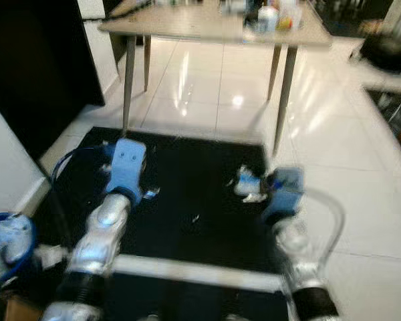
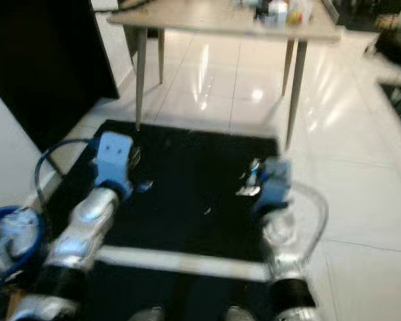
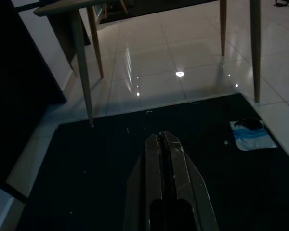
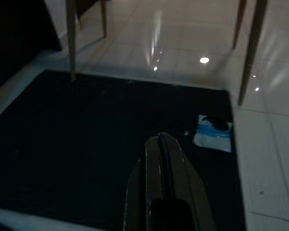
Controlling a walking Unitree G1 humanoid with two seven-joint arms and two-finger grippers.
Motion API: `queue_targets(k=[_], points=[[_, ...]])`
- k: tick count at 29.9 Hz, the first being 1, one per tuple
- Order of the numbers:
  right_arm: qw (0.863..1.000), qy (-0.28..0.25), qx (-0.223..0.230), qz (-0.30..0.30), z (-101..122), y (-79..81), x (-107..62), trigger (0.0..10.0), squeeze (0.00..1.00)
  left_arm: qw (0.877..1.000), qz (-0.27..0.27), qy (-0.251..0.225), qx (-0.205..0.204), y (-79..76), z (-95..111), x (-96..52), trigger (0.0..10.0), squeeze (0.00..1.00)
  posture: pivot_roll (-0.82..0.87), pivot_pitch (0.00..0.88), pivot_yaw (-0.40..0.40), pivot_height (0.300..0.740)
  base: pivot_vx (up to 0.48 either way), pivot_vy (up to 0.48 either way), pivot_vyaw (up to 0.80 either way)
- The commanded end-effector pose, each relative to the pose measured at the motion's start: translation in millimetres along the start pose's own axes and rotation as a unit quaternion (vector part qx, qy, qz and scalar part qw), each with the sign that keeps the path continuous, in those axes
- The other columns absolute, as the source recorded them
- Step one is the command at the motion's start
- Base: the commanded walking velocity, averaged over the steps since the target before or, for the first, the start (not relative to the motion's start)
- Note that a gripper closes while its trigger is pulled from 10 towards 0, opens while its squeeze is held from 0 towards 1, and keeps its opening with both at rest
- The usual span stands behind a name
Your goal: Picking trash to rubbish bin
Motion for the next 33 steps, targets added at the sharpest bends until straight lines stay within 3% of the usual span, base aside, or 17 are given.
queue_targets(k=[1,7,16,33], points=[[1.0,0.005,-0.005,-0.011,-5,-9.3,-2.2,10.0,0.0,1.0,0.0,0.01,0.003,2.7,-4,-0.5,10.0,0.0,0.0,0.022,0.032,0.74,0.277,0.0,0.0],[1.0,0.007,0.004,-0.03,-7,-19.1,-3.9,10.0,0.0,1.0,0.004,0.009,0.004,3.7,-4,0.2,10.0,0.0,0.0,0.03,0.031,0.74,0.281,0.0,0.0],[0.999,0.002,0.007,-0.038,-5,-22.4,-6.0,10.0,0.0,1.0,-0.002,0.011,0.001,-1.0,-5,0.1,10.0,0.0,-0.01,0.04,0.038,0.74,0.282,0.0,-0.61],[0.999,0.0,0.007,-0.038,-5,-20.2,-7.8,10.0,0.0,1.0,0.0,0.009,0.0,0.7,-4,0.9,10.0,0.0,-0.01,0.041,0.033,0.74,0.276,0.0,0.0]])
Point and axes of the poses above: a point about 5 cm out from each wrist's last joint towards the gripper, its own x axis pointing out of the wrist towards the gripper, its own z axis along the axis of the wrist's last joint, y = z × x, the point moved 5 cm from there along x, pointing out of the wrist towards the gripper, and after that the axes turned 10 degrees about -x, right-handed, at the moved point
